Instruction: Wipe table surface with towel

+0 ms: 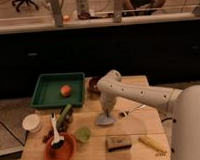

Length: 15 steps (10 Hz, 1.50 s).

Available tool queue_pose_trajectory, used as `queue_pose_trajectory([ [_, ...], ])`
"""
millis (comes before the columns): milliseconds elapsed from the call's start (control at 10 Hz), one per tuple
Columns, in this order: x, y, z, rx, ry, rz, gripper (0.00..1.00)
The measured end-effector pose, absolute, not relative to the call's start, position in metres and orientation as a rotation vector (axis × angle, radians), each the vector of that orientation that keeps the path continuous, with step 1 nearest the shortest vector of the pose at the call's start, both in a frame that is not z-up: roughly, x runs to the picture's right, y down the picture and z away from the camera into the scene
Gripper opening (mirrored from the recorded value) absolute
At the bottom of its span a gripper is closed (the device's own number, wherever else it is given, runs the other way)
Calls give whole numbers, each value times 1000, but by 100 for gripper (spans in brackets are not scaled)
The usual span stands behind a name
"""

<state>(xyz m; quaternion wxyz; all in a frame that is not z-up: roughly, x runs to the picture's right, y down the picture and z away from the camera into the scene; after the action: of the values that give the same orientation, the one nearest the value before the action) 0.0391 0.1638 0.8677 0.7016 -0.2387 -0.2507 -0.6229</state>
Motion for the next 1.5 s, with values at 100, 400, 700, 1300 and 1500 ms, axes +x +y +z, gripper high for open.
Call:
queue_pose_trajectory([
  [100, 24, 161, 869, -526, -566, -1406, 0],
  [400, -15, 167, 865, -514, -615, -1499, 0],
  [700, -14, 193, 848, -538, -646, -1527, 0],
  [1300, 41, 185, 856, -580, -575, -1427, 0],
  [1500, 39, 167, 869, -581, -557, -1411, 0],
])
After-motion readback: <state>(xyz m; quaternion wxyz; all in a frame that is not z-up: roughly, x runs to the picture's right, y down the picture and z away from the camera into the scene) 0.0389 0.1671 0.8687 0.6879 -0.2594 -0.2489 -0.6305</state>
